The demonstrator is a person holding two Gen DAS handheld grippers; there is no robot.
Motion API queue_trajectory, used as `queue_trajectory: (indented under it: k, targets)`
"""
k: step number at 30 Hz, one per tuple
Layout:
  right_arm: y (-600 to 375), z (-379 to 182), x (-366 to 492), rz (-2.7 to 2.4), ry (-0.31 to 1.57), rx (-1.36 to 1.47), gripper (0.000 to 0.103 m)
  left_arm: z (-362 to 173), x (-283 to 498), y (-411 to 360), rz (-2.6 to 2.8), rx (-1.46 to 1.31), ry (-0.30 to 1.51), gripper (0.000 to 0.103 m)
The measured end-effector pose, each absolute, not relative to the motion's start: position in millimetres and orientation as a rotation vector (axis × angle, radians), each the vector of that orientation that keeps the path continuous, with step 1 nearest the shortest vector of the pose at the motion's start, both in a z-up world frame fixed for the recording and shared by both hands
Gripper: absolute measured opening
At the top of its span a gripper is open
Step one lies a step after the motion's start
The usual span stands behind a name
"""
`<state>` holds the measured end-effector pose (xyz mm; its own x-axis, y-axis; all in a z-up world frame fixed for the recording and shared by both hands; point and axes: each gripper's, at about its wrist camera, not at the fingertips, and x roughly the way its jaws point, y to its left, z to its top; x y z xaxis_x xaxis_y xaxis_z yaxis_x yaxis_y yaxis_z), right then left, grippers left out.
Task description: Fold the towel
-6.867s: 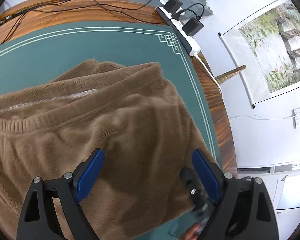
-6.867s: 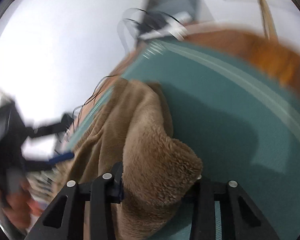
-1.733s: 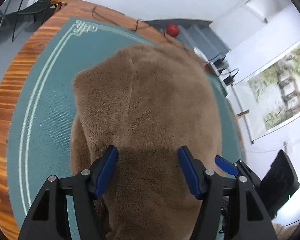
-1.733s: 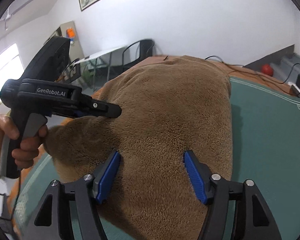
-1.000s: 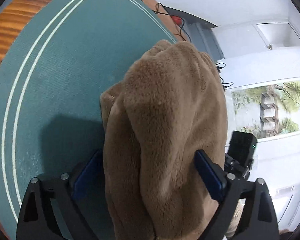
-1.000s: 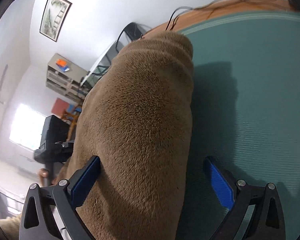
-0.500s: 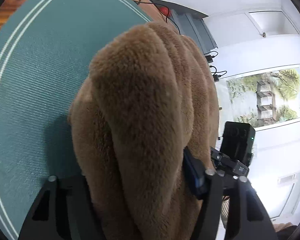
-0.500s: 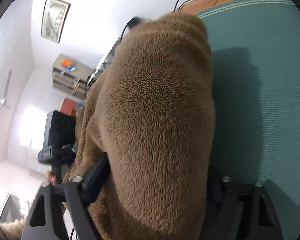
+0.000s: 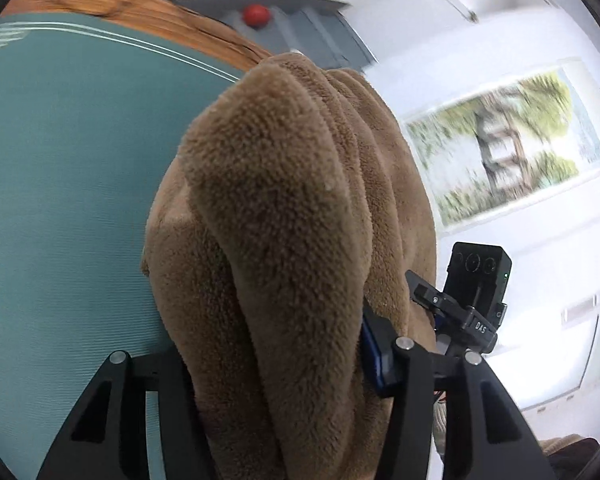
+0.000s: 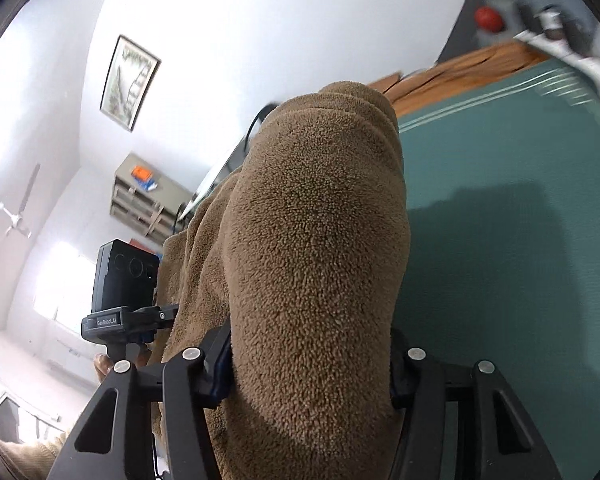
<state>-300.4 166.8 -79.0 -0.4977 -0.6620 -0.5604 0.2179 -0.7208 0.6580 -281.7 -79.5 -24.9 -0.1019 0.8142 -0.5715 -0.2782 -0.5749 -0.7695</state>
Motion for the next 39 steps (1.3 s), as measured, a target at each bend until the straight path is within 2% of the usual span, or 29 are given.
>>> queue_trajectory:
  k: [5, 11, 16, 17, 18, 20, 22, 27, 30, 33, 35, 36, 38, 39]
  targets:
    - [278, -77, -269, -2.342, -0.753, 1.156, 0.057, -28, -279, 42, 1.704, -1.402, -0.578, 0.057]
    - [401, -102, -250, -2.425, -0.817, 1.193, 0.057, -52, -290, 165, 1.670, -1.452, -0.542, 0.057]
    - [474, -141, -258, -2.435, -0.856, 1.253, 0.058, -77, -307, 206, 1.709, -1.525, -0.491, 0.057]
    - [480, -149, -260, -2.440, -0.844, 1.277, 0.060, -86, -308, 214, 1.730, -1.553, -0.464, 0.060]
    - [482, -157, -263, -2.446, -0.825, 1.304, 0.062, -88, -308, 217, 1.745, -1.556, -0.457, 0.067]
    - [476, -172, -249, -2.489, -0.751, 1.330, 0.076, -90, -307, 218, 1.780, -1.571, -0.444, 0.078]
    - [470, -170, -219, -2.562, -0.669, 1.328, 0.086, -82, -306, 216, 1.830, -1.585, -0.415, 0.081]
    - [446, -110, -189, -2.846, -0.257, 1.195, 0.086, -27, -286, 203, 2.071, -1.493, -0.275, 0.081]
    - [417, -86, -154, -2.837, -0.169, 1.067, 0.086, -9, -258, 212, 2.123, -1.401, -0.204, 0.084]
    - [398, -95, -127, -2.767, -0.121, 1.083, 0.086, 9, -230, 221, 2.171, -1.308, -0.133, 0.087]
    - [395, -122, -135, -2.734, -0.112, 1.174, 0.086, -10, -222, 239, 2.162, -1.344, -0.047, 0.087]
    - [390, -129, -146, -2.730, -0.121, 1.222, 0.086, -29, -213, 218, 2.158, -1.372, -0.014, 0.087]
    - [391, -141, -157, -2.738, -0.149, 1.261, 0.089, -55, -210, 244, 2.156, -1.422, 0.027, 0.088]
    - [392, -148, -161, -2.742, -0.163, 1.274, 0.090, -70, -212, 238, 2.154, -1.421, 0.012, 0.091]
